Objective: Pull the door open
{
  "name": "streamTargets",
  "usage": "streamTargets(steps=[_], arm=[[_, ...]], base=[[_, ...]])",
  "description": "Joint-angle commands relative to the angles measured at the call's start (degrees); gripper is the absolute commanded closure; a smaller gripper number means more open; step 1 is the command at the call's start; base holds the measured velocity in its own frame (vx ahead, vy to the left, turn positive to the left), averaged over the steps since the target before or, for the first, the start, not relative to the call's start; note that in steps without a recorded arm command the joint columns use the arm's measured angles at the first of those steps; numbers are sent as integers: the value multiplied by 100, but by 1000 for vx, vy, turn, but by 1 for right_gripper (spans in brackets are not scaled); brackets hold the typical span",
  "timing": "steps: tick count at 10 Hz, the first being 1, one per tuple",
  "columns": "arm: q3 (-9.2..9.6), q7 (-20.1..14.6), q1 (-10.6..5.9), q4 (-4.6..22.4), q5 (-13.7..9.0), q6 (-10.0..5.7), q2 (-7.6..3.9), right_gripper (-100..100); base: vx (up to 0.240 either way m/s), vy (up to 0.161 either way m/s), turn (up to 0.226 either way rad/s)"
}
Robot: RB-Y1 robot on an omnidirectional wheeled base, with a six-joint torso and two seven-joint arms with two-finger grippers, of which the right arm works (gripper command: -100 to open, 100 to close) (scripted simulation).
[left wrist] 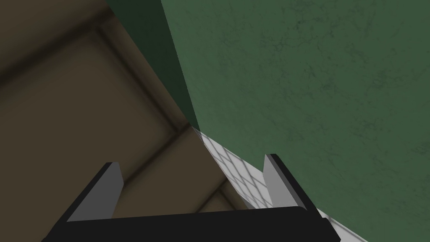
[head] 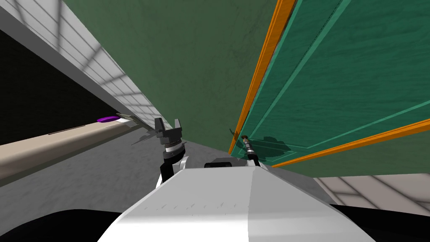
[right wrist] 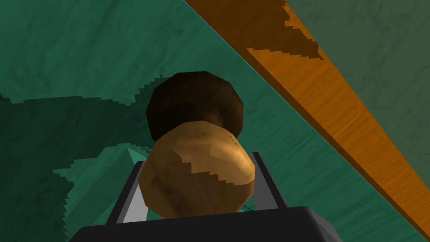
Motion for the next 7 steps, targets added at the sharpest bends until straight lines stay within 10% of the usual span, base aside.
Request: streamTargets(steps=[1,7], arm=[[66,-286,-27,47,-78,-23,19,100],[180,-1003,-40,56,-318,-12,-9,100]], base=[[-33,-3,41],[-37,-12,43]])
